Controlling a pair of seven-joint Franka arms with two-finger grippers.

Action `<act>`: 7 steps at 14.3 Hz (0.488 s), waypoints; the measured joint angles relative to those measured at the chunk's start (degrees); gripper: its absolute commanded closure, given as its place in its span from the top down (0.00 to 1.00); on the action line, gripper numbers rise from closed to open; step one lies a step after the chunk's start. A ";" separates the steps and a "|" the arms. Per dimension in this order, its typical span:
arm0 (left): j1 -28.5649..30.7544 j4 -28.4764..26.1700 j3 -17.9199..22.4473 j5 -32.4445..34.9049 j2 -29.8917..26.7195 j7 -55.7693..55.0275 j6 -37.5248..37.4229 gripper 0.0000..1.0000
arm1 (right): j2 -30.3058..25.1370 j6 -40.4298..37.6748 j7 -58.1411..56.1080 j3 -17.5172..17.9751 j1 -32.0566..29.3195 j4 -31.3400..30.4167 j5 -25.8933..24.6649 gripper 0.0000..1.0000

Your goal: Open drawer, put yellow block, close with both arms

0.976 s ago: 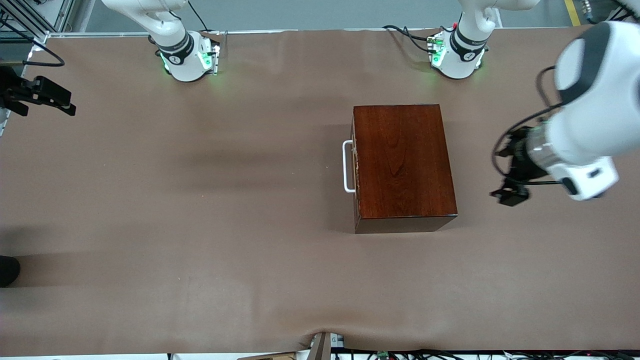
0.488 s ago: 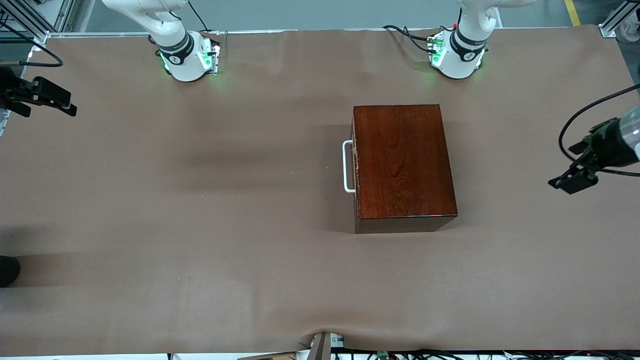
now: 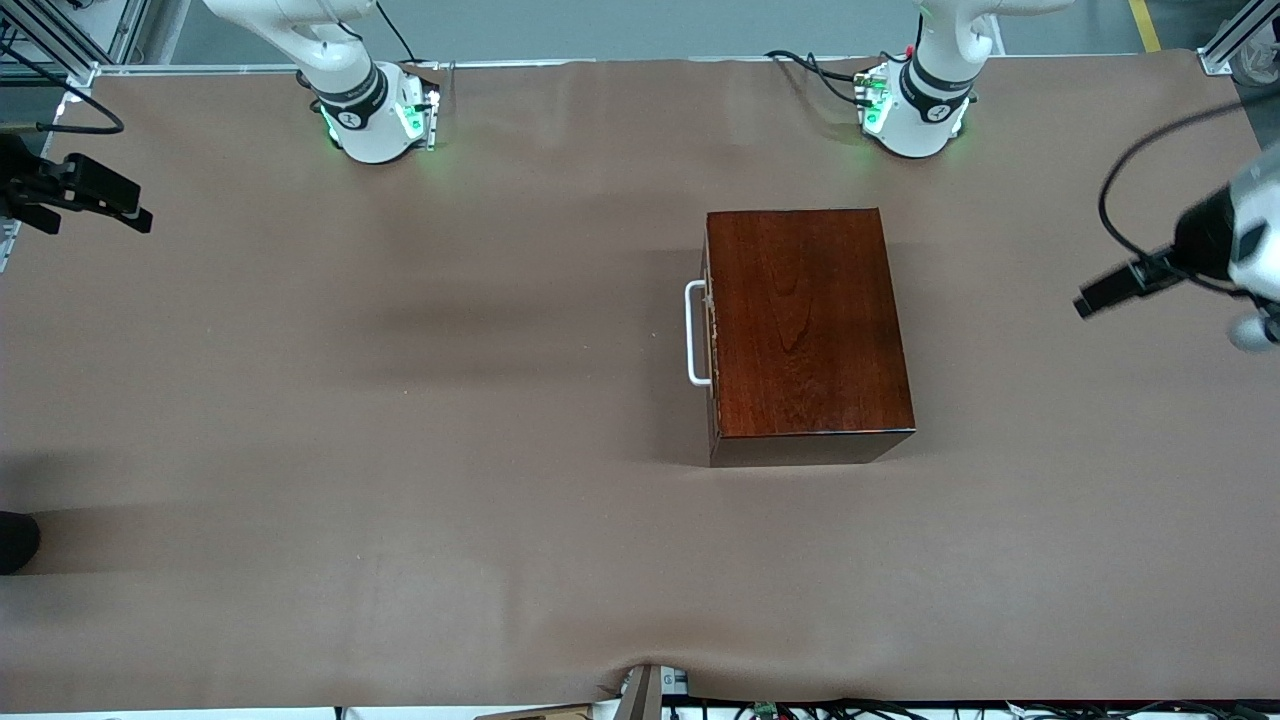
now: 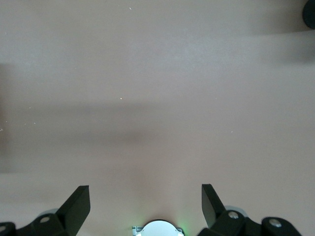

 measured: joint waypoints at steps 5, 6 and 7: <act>-1.83 -9.05 -0.58 0.11 -8.97 12.32 0.12 1.00 | 0.00 0.00 0.00 -0.01 0.00 0.00 0.11 1.00; -1.75 -9.32 -0.48 0.16 -8.96 14.23 -0.11 1.00 | 0.00 0.00 0.00 -0.01 0.00 0.00 0.12 1.00; -1.57 -9.51 -0.32 0.18 -8.86 15.86 -0.37 1.00 | 0.00 0.00 0.00 -0.01 0.00 0.00 0.12 1.00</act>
